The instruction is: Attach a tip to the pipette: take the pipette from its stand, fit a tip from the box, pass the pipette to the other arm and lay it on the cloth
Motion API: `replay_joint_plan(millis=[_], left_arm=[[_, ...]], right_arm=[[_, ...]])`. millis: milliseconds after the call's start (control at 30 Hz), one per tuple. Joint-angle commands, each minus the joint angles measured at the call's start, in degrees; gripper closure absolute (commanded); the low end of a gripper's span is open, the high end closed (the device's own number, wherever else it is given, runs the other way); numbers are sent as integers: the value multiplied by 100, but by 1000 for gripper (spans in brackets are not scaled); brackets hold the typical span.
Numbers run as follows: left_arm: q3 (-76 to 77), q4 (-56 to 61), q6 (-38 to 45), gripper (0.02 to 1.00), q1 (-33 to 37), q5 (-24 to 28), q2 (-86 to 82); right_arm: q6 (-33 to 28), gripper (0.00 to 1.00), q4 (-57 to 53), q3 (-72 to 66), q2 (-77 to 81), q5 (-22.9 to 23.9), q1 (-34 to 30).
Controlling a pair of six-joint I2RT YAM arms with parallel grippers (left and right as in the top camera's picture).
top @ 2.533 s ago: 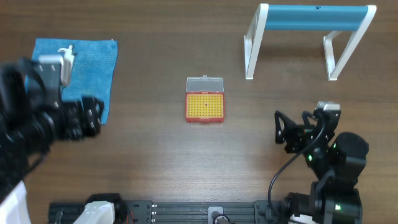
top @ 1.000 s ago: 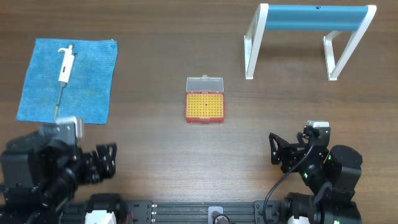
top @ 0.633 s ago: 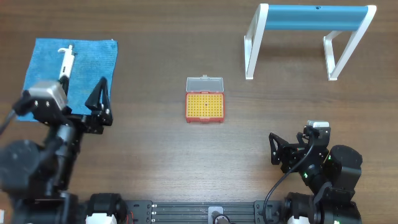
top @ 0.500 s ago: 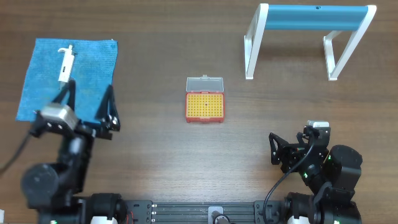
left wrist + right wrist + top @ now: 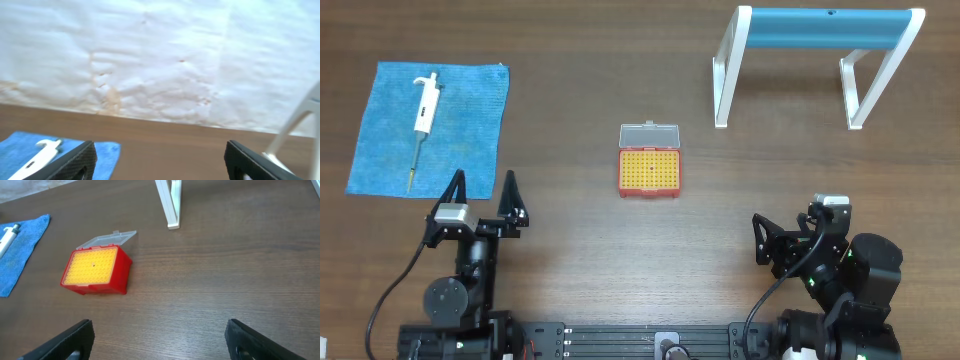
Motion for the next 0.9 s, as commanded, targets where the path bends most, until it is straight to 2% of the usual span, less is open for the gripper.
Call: replay_joint_plan(millis=[33,200,900], left_arm=[[-22,-363,4,194,26,-584,-125],[-22,-1578,15,194,13,-422,-125],[-22,-1532,13,194,13,-404,-107]], right_arm=[[-105,152,22,11,-48,9,33],[-105,152,22,11,-48,9,33],[-105,152,22,11,-48,9,33]])
